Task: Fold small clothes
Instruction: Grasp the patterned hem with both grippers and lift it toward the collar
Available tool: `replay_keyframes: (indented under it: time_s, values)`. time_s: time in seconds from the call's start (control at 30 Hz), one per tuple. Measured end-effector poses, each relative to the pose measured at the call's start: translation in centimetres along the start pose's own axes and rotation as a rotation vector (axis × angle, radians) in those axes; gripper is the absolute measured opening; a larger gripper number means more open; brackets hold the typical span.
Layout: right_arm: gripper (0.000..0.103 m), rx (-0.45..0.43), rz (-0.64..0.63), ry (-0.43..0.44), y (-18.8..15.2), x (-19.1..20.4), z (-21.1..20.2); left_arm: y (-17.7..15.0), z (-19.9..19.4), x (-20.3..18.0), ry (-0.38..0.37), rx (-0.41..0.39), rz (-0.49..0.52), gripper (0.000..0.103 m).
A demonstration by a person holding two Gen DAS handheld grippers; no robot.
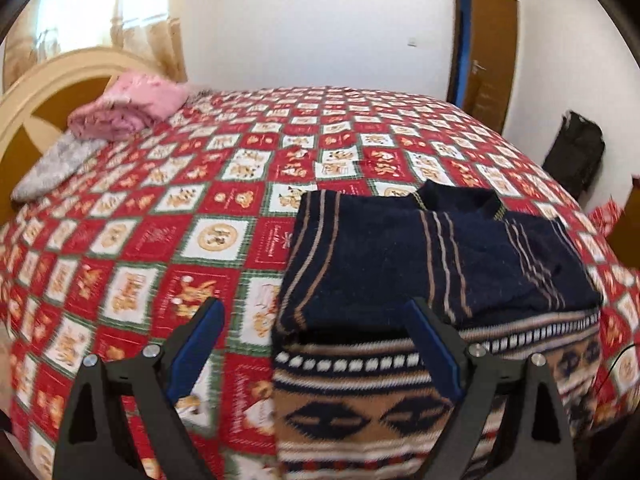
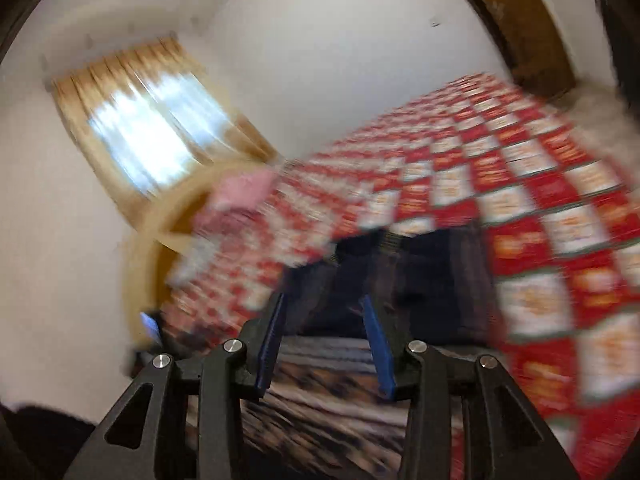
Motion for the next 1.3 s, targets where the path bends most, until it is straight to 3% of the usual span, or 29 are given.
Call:
replay_keyframes:
  time_s: [0.13, 0.3, 0.37, 0.47, 0.6, 0.77, 0.83, 0.87, 1.13, 1.3]
  values:
    - [0.042, 0.16, -0.045, -0.26, -3.3, -1.8, -6.0, -0.8, -1.2, 0.8, -0.016, 0.024, 0.024, 0.097]
    - [0.042, 0.33, -0.04, -0.336, -8.5, -2.5, -8.4, -2.9, -2.9, 0.4, 0.002, 0.049, 0.134, 0.097]
    - [0.042, 0.328, -0.025, -0.269, -10.9, -1.9, -7.6, -3.9, -3.6, 0.4, -0.012, 0.075, 0.155, 0.097]
    - [0.042, 0.316, 0.064, -0.026, -14.6, -0.3, -4.9, -6.4, -4.5, 0.3, -0.041, 0.149, 0.188, 0.097]
    - [0.042, 0.363, 0.141, 0.139, -18.7, 1.8, 0.4, -10.1, -6.1, 0.7, -0.043, 0.224, 0.23, 0.097]
    - [0.046, 0.528, 0.239, 0.221, -23.6, 2.4, 5.8, -13.5, -6.9, 1.7, -0.086, 0.36, 0.201, 0.097]
    - [0.072, 0.542, 0.289, 0.247, -24.7, 2.6, 6.8, -14.6, -7.2, 2.4, -0.084, 0.4, 0.188, 0.097]
    - [0.074, 0.548, 0.31, 0.251, -25.2, 2.7, 7.3, -14.9, -7.4, 2.7, -0.091, 0.405, 0.187, 0.097]
    - [0.074, 0.604, 0.386, 0.245, -27.8, 2.5, 9.4, -17.3, -7.7, 3.3, -0.21, 0.502, 0.075, 0.097]
    - [0.074, 0.61, 0.366, 0.25, -28.0, 3.0, 10.2, -19.5, -6.9, 2.7, -0.207, 0.577, 0.08, 0.097]
Point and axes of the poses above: each gripper's, at about its wrist camera, not at the fingertips, and z roughly the way its jaws point, x to its left, y to its top, the point moved 4 cm from there along z, roughly the way its jaws point, and after that the axes turned 14 degrees about -z, right-handed, at the moved point
